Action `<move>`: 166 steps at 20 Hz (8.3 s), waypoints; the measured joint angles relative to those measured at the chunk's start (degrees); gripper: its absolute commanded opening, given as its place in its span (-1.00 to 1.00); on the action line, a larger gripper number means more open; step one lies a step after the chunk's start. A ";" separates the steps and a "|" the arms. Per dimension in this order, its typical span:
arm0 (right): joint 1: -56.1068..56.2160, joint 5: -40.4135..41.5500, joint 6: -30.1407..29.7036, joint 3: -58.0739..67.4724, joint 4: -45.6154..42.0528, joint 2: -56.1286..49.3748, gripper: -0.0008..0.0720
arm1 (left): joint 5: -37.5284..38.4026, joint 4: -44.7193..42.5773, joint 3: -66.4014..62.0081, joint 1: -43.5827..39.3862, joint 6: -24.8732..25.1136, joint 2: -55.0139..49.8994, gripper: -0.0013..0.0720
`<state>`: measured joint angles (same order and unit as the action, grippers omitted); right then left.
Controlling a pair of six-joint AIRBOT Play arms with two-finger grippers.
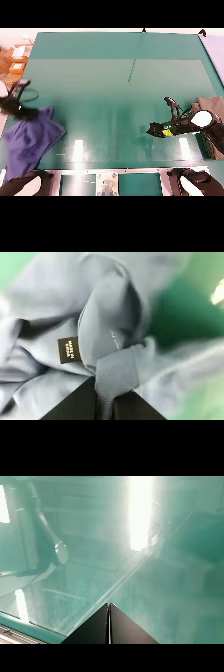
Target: Fold the shirts.
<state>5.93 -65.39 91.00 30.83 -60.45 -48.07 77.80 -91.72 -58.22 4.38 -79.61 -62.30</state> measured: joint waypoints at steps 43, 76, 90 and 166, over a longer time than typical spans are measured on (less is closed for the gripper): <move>-0.96 8.35 -25.27 12.72 22.53 -31.41 -0.93 | -7.85 19.32 9.81 8.57 6.99 -15.17 -0.90; -0.83 6.34 -25.51 16.11 24.44 -31.58 -0.93 | -1.07 20.48 8.33 21.68 26.82 -20.48 -0.90; -20.74 -14.01 -21.31 49.09 25.55 -12.02 -0.93 | 12.26 96.83 -21.62 21.70 34.58 -6.23 -0.90; -36.41 -5.16 -25.27 40.11 27.19 -26.95 -0.93 | -4.57 50.45 -8.98 10.14 13.11 -5.44 -0.90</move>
<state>-30.48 -70.54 65.73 70.94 -33.26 -75.02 73.23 -41.28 -67.20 14.52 -66.50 -67.75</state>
